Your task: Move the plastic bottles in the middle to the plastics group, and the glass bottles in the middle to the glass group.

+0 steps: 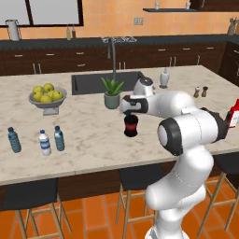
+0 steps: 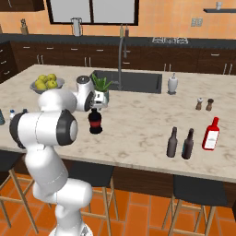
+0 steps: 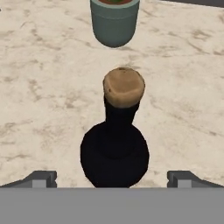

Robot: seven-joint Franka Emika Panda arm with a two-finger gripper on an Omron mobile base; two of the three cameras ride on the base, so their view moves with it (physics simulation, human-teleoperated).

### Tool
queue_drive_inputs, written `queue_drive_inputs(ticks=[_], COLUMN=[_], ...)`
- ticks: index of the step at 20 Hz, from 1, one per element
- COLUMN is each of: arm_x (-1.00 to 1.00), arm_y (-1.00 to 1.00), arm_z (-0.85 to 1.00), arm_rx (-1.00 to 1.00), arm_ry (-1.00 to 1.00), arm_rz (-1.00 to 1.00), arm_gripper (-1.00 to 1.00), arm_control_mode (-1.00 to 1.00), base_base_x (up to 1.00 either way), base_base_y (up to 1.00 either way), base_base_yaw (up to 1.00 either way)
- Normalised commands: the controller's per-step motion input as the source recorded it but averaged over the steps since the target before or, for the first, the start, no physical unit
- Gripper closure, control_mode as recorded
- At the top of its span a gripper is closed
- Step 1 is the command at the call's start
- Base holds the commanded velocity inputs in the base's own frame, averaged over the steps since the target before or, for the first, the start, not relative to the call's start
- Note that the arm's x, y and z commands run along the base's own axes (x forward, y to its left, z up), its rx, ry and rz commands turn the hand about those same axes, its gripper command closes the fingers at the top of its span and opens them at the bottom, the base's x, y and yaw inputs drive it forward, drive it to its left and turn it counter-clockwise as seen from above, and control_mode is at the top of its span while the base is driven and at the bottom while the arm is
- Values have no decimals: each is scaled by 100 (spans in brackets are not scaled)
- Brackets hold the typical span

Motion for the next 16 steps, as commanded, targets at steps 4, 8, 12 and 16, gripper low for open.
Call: queue_drive_inputs(ticks=[4, 8, 12, 16], arm_x=[44, 15, 2, 12], arm_y=[0, 0, 0, 0], arm_z=[0, -10, -20, -14], arm_rx=[0, 0, 0, 0], arm_ry=[0, 0, 0, 0], arm_rz=[0, 0, 0, 0], arm_gripper=[-100, -100, -100, -100], arm_control_mode=[-100, -100, -100, -100], base_base_x=[0, 0, 0, 0], base_base_y=[0, 0, 0, 0], base_base_yaw=[0, 0, 0, 0])
